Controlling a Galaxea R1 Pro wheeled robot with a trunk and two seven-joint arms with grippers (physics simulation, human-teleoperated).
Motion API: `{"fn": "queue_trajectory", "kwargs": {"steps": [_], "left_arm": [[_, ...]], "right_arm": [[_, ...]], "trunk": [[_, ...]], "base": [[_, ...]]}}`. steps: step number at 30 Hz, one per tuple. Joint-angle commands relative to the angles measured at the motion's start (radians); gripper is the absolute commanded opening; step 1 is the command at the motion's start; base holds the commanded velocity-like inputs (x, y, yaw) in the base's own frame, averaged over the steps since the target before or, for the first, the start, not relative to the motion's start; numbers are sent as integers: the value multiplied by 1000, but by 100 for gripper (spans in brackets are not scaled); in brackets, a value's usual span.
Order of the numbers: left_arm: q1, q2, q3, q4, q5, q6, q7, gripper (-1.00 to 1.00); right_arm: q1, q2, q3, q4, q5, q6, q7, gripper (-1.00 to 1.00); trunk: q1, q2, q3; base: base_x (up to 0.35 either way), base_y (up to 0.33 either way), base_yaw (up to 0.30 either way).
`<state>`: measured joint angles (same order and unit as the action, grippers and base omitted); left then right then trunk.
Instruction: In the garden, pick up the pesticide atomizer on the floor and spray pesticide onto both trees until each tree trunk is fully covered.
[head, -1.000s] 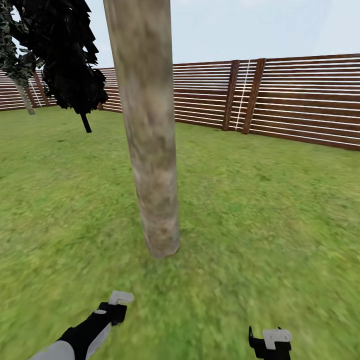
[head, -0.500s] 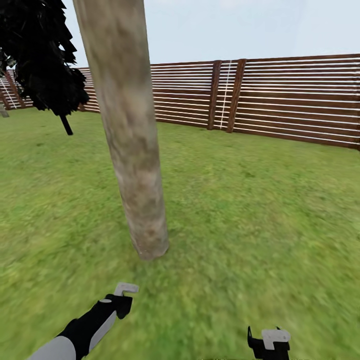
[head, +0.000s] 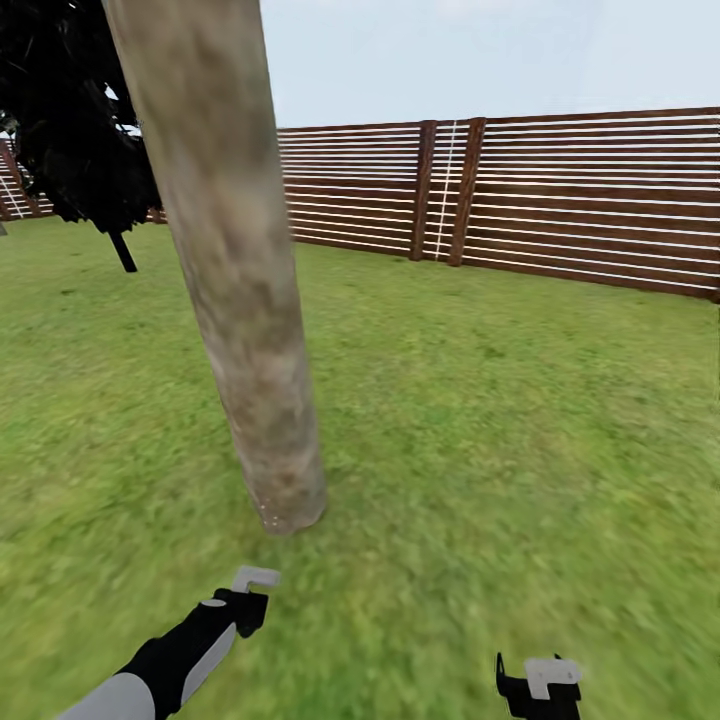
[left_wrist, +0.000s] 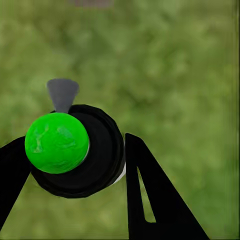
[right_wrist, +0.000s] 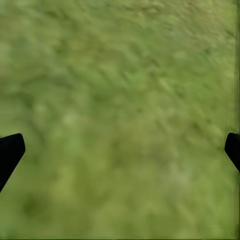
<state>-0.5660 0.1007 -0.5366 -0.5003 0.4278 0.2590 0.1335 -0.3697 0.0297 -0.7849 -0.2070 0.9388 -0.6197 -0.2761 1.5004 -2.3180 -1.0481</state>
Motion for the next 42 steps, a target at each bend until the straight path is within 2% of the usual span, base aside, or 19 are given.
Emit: {"fn": "queue_trajectory", "kwargs": {"steps": [1,9,16,18,20,21,23,24,25,27,29,30,31,32,35,36,39,42], "left_arm": [[0,0,0,-1,-1,-1,0,-100],[0,1,2,-2,2,-7,4,-100],[0,-2,1,-5,4,-19,3,-100],[-6,-34,-2,-7,-3,-30,3,-100],[-15,-45,-1,-7,-4,-33,1,-100],[-34,-30,3,-3,-2,-33,1,-100],[-51,41,50,-3,4,-31,-9,-100],[-52,58,86,-4,3,-32,-11,-100],[-51,63,111,-5,-2,-32,-13,-100],[-52,18,123,-7,-10,-31,-14,-100],[-55,-41,111,-7,-14,-26,-14,-100],[-57,-57,101,-8,-16,-24,-15,-100],[-59,-62,94,-9,-16,-21,-19,-100],[-59,-54,94,-8,-17,-20,-29,-100],[-60,66,99,-7,-16,-19,-113,-100],[-59,83,98,-7,-16,-20,-133,-100],[-58,81,92,-18,-17,-21,-143,-100],[-59,78,91,-130,-17,8,-147,-100]], "right_arm": [[0,1,1,0,0,0,0,100],[0,1,0,0,0,0,0,100],[0,1,0,1,0,0,0,100],[0,1,0,1,0,0,0,100],[0,1,0,1,1,0,0,100],[0,-1,0,1,0,1,0,100],[0,-1,0,1,0,1,0,100],[0,-1,0,1,0,1,0,100],[0,-1,1,1,1,2,0,100],[0,-1,0,1,0,2,0,100],[0,-1,0,1,0,2,0,100],[0,-1,0,1,0,2,0,100],[0,-1,0,1,0,2,0,100],[0,-1,1,1,0,2,0,100],[0,-1,1,1,1,2,0,100],[0,-1,1,2,1,2,0,100],[0,-2,1,2,1,2,0,100],[0,-2,1,2,1,2,0,100]], "trunk": [[0,0,0],[0,0,0],[0,0,0],[0,0,0],[0,0,0],[0,0,0],[0,0,0],[0,0,0],[0,0,0],[0,0,0],[0,0,0],[0,0,0],[0,0,0],[0,0,0],[0,0,0],[0,0,0],[0,0,0],[0,0,0]], "base": [[0,-272,0],[-7,-64,-176],[-139,-79,-19],[-6,-3,0],[-2,-1,0],[0,0,0],[0,0,0],[0,0,0],[0,0,0],[0,0,0],[0,0,0],[0,0,0],[0,0,0],[0,0,0],[0,0,0],[-5,0,0],[-180,0,0],[-37,0,0]]}}
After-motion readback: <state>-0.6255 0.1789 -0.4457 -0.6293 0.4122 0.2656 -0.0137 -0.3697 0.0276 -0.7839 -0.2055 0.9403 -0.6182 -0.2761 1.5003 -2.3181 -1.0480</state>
